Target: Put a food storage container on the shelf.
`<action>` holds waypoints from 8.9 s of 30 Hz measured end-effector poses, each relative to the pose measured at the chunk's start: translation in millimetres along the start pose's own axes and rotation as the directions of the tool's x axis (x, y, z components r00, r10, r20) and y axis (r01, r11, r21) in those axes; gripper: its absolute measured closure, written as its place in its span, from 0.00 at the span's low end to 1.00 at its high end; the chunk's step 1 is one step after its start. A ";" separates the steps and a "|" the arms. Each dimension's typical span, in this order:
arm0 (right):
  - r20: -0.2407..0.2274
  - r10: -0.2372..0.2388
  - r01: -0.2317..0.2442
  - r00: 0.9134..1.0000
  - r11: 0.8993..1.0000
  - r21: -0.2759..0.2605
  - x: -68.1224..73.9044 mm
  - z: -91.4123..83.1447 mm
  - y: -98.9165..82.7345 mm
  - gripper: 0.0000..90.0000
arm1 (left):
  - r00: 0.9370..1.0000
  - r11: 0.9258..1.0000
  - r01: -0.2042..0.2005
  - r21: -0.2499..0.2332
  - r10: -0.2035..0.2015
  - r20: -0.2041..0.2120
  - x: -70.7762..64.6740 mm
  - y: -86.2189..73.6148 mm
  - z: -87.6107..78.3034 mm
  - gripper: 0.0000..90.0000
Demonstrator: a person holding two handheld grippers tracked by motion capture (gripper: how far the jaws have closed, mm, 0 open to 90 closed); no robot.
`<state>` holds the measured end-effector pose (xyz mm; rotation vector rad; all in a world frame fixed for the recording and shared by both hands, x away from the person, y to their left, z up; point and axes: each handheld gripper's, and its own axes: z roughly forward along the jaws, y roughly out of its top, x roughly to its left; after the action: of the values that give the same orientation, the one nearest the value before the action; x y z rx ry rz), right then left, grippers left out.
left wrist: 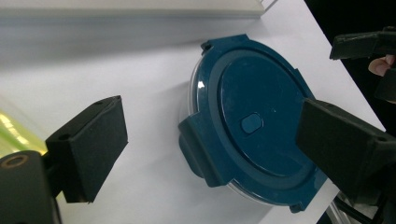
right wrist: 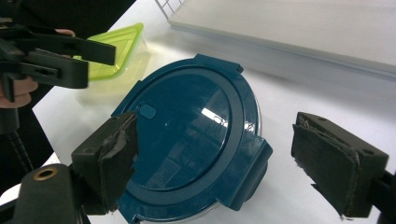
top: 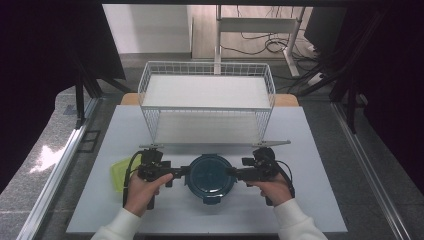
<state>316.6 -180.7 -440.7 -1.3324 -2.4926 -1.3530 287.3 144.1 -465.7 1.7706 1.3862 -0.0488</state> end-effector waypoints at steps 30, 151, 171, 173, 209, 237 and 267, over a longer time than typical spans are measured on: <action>-0.027 0.063 -0.061 0.998 0.997 0.045 -11.0 10.2 -14.9 0.14 | 0.997 0.994 0.029 0.105 -0.036 0.073 5.8 -11.7 35.0 0.11; -0.129 0.274 -0.277 0.953 0.961 -0.003 -3.3 -0.2 -3.5 0.38 | 0.993 1.000 -0.012 -0.013 0.014 0.121 -36.5 12.9 4.1 0.38; -0.131 0.252 -0.261 0.959 0.964 -0.057 -0.3 -19.3 19.2 0.38 | 0.991 0.998 -0.044 -0.044 0.049 0.128 -49.4 39.8 -8.0 0.39; -0.135 0.254 -0.264 0.958 0.962 -0.063 -0.8 -20.0 21.7 0.38 | 0.991 0.998 -0.044 -0.049 0.050 0.126 -50.2 43.4 -9.0 0.39; -0.145 0.214 -0.229 0.966 0.968 -0.101 8.6 -31.2 81.8 0.39 | 0.989 0.991 -0.074 -0.112 0.087 0.122 -53.0 98.7 -40.0 0.40; -0.132 0.172 -0.190 0.976 0.972 -0.137 14.9 -51.6 128.5 0.39 | 0.985 0.982 -0.095 -0.161 0.116 0.130 -63.8 141.8 -59.0 0.40; -0.117 0.166 -0.181 0.979 0.974 -0.138 0.0 -51.4 174.5 0.39 | 0.984 0.981 -0.080 -0.176 0.106 0.145 -56.5 188.5 -54.5 0.40</action>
<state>416.7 -169.8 -289.2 -1.4263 -2.1893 -1.5486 393.2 133.3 -291.4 1.6520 1.1614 -0.0160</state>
